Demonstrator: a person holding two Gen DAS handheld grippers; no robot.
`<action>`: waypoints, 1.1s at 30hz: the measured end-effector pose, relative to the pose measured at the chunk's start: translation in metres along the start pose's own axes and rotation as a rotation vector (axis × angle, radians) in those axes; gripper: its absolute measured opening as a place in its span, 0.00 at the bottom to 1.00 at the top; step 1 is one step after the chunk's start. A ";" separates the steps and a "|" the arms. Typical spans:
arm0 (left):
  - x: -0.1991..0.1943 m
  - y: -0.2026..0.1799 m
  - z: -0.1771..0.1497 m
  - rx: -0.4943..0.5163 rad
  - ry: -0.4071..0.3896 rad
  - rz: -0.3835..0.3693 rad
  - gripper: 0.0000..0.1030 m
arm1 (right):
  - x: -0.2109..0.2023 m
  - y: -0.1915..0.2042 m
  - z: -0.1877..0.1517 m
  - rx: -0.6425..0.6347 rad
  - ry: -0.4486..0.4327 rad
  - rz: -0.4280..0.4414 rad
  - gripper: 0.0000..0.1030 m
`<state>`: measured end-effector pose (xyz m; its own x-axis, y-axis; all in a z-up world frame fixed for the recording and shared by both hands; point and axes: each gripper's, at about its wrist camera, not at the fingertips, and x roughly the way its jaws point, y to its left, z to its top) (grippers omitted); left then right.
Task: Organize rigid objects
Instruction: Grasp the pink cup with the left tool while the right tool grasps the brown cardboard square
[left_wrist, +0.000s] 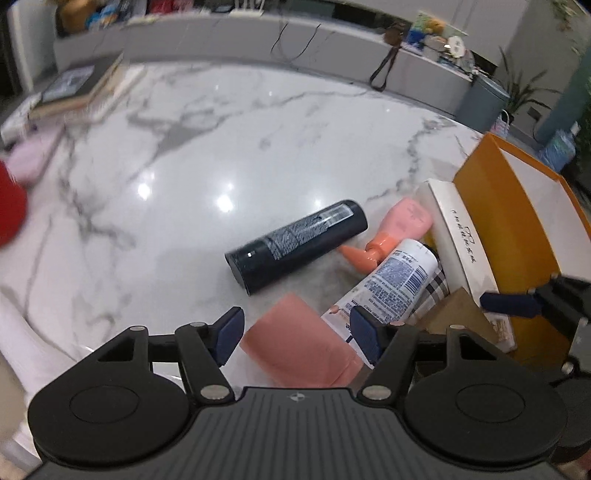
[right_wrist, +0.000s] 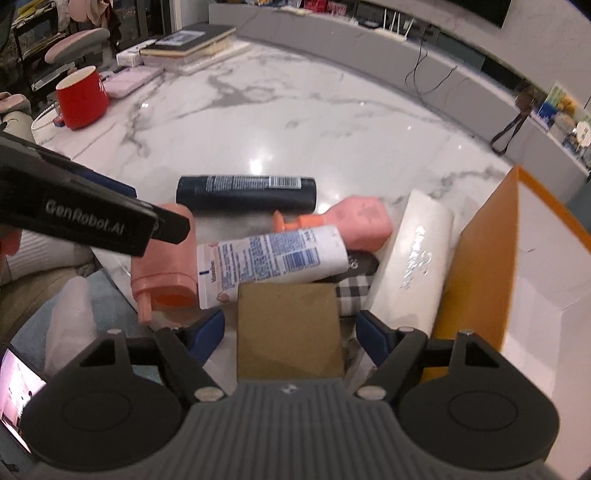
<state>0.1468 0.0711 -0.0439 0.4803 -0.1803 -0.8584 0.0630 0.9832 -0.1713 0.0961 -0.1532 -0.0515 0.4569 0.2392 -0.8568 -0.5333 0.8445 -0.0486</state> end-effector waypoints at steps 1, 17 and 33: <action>0.003 0.002 0.001 -0.025 0.014 -0.004 0.79 | 0.003 0.000 0.000 0.002 0.007 0.002 0.72; 0.020 0.000 0.000 -0.100 0.138 0.074 0.81 | 0.016 -0.001 0.000 0.037 0.022 0.023 0.59; 0.033 -0.007 -0.003 0.006 0.169 0.128 0.61 | 0.015 -0.005 0.001 0.079 0.026 0.029 0.59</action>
<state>0.1591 0.0587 -0.0726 0.3313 -0.0555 -0.9419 0.0164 0.9985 -0.0530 0.1060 -0.1533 -0.0640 0.4230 0.2520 -0.8704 -0.4878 0.8728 0.0157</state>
